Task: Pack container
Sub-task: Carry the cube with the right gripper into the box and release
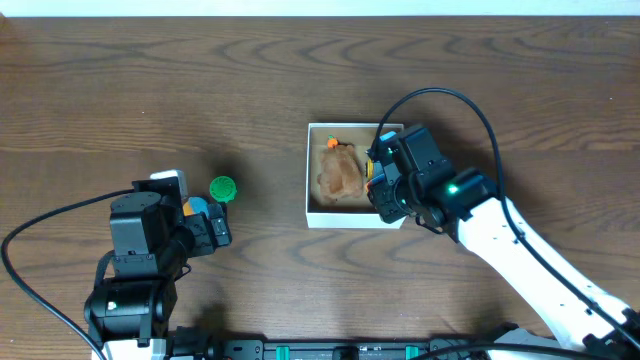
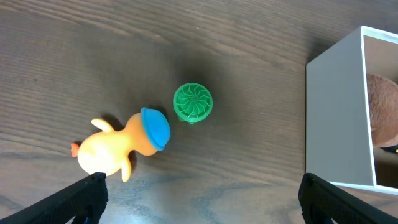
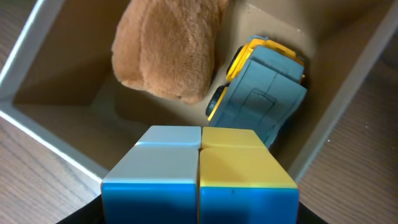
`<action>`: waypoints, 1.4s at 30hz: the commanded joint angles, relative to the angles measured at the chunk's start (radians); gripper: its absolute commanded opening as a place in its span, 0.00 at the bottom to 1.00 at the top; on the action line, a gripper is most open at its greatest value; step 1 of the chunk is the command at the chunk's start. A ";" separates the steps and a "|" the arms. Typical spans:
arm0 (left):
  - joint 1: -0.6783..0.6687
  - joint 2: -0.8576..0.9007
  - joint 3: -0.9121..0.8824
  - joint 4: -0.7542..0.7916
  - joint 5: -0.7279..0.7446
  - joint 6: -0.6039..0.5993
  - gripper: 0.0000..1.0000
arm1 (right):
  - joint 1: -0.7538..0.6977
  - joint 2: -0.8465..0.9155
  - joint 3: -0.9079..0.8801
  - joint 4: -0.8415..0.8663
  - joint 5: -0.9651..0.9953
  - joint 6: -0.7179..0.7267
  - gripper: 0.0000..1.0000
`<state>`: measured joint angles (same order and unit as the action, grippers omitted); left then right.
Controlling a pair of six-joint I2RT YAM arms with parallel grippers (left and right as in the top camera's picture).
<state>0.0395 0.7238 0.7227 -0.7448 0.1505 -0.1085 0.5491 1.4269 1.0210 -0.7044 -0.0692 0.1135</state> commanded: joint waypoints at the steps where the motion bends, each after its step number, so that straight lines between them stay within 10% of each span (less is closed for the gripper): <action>1: 0.007 0.001 0.020 -0.003 -0.004 -0.009 0.98 | 0.008 0.021 0.009 0.012 0.013 -0.018 0.10; 16: 0.007 0.001 0.020 -0.003 -0.004 -0.009 0.98 | 0.008 0.040 0.009 0.013 0.013 -0.018 0.61; 33: 0.007 0.001 0.020 -0.003 -0.004 -0.009 0.98 | 0.008 0.040 0.010 0.063 0.040 -0.018 0.61; 42: 0.007 0.001 0.020 -0.003 -0.004 -0.009 0.98 | -0.081 0.037 0.179 0.033 0.432 0.192 0.99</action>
<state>0.0395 0.7238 0.7227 -0.7448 0.1505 -0.1085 0.5350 1.4662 1.0817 -0.6350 0.1410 0.1570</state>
